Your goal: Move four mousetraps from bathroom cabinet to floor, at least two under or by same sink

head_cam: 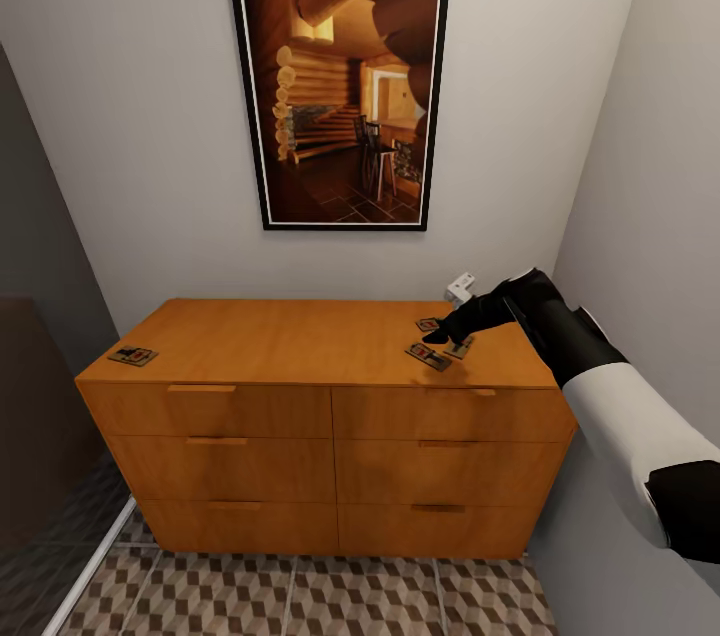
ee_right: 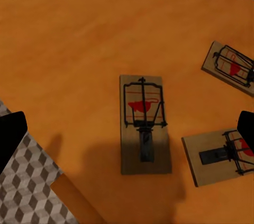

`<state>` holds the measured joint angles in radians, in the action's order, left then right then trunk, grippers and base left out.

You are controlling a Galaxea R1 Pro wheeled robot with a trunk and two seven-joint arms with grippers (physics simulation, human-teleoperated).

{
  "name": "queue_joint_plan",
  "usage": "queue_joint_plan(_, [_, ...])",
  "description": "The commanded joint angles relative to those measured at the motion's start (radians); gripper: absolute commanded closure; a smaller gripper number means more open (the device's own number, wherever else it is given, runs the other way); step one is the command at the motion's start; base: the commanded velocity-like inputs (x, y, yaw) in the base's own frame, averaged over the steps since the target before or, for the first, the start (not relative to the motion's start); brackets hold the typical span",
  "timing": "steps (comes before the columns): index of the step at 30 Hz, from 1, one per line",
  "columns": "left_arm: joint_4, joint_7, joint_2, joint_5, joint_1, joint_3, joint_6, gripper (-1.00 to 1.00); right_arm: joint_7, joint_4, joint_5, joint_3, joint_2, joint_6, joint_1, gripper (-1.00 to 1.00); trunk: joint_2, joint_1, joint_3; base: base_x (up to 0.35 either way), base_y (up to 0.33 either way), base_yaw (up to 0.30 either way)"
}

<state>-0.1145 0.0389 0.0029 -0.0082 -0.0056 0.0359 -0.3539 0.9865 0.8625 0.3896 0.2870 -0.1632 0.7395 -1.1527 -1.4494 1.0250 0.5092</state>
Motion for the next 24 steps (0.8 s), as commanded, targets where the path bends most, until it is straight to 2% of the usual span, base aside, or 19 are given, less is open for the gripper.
queue_joint_plan(1, [0.001, 0.004, 0.000, -0.001, -0.001, 0.004, -0.003, -1.00, 0.007, 0.001, 0.009, 0.001, -0.001, 0.002, -0.001, -1.00, -0.001, 0.000, 0.001, 0.000, 0.000, 0.000])
queue_joint_plan(8, [0.001, 0.004, 0.000, -0.001, -0.001, 0.004, -0.003, -1.00, 0.008, 0.001, 0.008, 0.001, -0.001, 0.000, -0.001, -1.00, -0.001, 0.000, 0.001, 0.015, 0.000, 0.000])
queue_joint_plan(18, [0.001, 0.004, 0.000, -0.001, -0.001, 0.004, -0.004, -1.00, 0.010, -0.002, 0.007, 0.001, 0.001, -0.003, -0.001, -1.00, -0.001, 0.000, 0.001, 0.155, 0.000, 0.000])
queue_joint_plan(24, [0.001, 0.004, 0.000, -0.002, -0.001, 0.004, -0.004, -1.00, 0.011, -0.005, 0.005, 0.001, 0.002, -0.003, -0.001, -1.00, -0.001, 0.000, 0.001, 0.044, 0.000, 0.000])
